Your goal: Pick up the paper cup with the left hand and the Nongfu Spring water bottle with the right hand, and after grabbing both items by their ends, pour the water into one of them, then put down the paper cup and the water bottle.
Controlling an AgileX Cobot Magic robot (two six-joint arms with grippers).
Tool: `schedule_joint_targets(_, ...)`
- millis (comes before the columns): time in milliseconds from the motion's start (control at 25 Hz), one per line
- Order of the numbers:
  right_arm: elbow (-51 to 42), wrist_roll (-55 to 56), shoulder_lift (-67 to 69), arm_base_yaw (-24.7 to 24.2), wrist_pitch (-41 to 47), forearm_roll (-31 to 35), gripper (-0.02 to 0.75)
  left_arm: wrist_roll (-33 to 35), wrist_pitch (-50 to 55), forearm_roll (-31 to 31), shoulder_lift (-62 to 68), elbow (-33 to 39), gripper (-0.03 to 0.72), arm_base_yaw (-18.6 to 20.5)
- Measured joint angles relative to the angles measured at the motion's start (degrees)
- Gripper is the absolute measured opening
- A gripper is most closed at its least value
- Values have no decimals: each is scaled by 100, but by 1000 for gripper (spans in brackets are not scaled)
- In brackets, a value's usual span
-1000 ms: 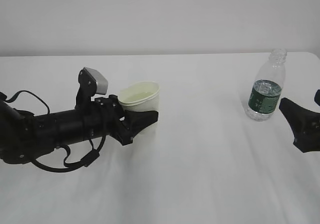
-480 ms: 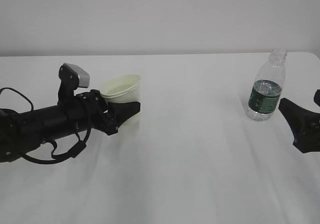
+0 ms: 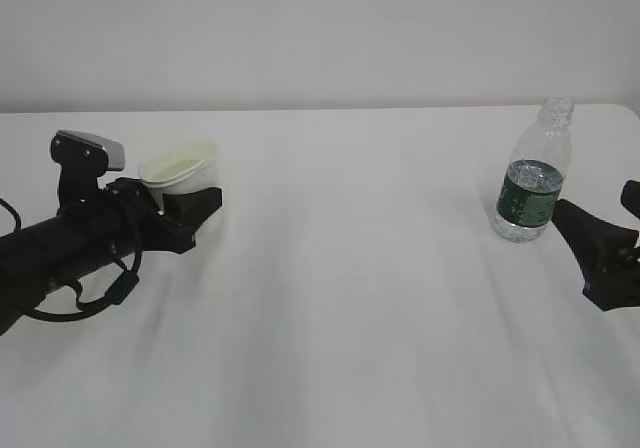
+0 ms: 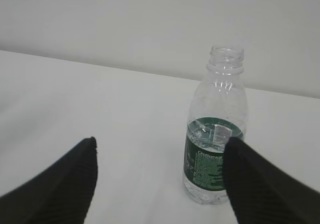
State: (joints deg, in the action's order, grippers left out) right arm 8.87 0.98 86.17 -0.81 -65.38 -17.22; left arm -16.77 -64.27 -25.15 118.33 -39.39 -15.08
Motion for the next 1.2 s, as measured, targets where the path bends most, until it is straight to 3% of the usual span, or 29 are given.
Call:
schedule_joint_targets(760,0,0,0,0,63,-13,591,335,0,2474,-82,319,417,20)
schedule_joint_targets(1200,0,0,0,0,83,-13,591,335,0,2584,247,2,417,20)
